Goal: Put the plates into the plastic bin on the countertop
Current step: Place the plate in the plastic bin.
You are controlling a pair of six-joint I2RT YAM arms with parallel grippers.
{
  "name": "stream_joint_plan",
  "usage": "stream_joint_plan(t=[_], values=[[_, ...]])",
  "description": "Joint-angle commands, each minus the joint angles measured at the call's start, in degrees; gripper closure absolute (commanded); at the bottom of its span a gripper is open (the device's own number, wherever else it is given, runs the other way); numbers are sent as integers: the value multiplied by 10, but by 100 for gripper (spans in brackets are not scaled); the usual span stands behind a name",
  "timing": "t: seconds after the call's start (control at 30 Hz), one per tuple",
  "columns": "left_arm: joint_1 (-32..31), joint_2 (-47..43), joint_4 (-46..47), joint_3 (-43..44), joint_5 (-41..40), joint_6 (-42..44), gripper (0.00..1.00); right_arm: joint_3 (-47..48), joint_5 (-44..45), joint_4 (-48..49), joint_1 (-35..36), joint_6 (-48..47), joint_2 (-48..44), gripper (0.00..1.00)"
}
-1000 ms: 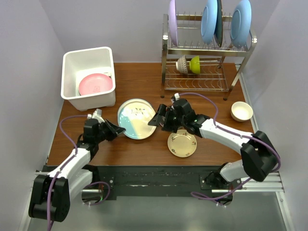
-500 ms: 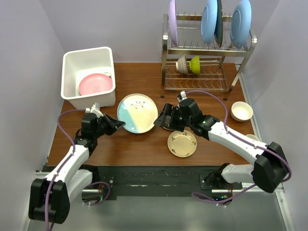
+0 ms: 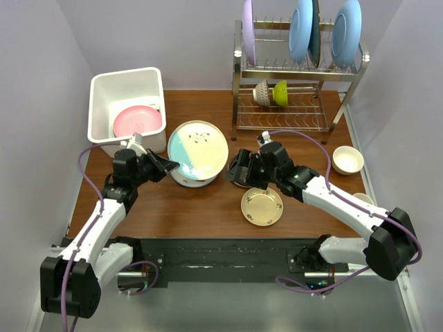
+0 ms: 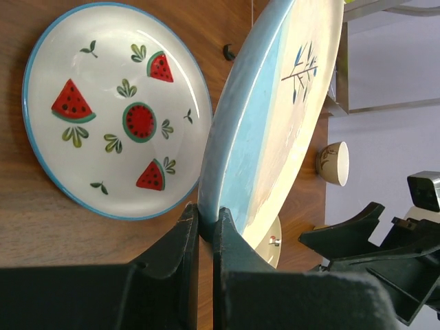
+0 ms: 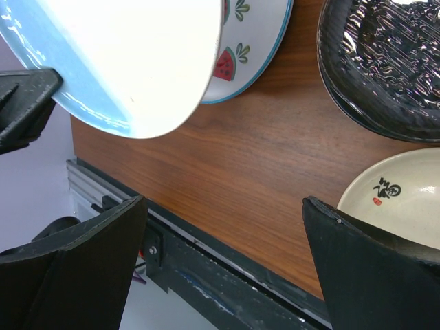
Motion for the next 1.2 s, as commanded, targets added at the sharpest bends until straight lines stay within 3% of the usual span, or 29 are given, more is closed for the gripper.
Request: stream_joint_plan(t=[0.0, 0.7, 1.17], values=[[-1, 5, 73, 76, 32, 3, 100, 0, 17, 0, -3, -10, -17, 1], [5, 116, 52, 242, 27, 16, 100, -3, 20, -9, -4, -20, -23, 1], [91, 169, 60, 318, 66, 0, 100, 0, 43, -37, -3, -38, -32, 1]])
